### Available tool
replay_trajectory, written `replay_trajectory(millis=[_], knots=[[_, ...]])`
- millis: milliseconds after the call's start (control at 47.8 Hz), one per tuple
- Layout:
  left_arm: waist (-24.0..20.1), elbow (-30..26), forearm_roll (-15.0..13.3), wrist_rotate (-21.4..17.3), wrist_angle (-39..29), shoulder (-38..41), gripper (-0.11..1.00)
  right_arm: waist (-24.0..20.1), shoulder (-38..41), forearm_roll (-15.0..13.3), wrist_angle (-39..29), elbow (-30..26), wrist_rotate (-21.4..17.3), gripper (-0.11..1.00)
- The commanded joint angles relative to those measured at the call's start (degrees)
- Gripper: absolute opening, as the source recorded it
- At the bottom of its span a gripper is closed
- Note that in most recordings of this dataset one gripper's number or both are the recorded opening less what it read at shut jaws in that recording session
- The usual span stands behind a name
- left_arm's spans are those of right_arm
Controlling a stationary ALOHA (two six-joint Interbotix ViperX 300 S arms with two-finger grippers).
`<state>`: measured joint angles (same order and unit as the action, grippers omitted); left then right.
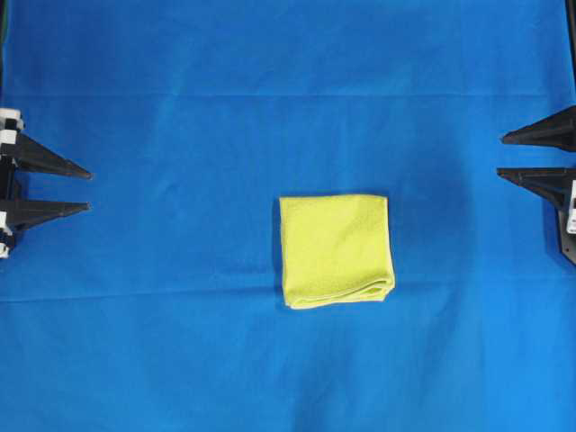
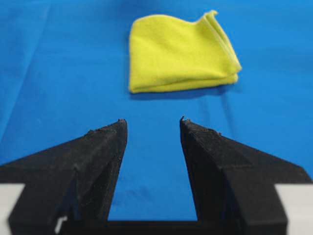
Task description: Fold the yellow towel.
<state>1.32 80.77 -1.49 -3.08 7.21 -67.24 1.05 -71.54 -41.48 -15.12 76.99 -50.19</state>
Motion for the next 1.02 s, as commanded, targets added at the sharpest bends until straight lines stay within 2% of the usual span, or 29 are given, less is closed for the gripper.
replay_trajectory(millis=[0,1004], knots=[[-0.18,-0.53,0.09,0.0,0.97,0.62,0.45,0.09,1.05,0.0,0.44,-0.53,0.0,0.58],[-0.18,-0.35,0.09,0.09,1.58,1.14,0.45,0.18,1.85,-0.35,0.7,-0.26,0.09,0.58]])
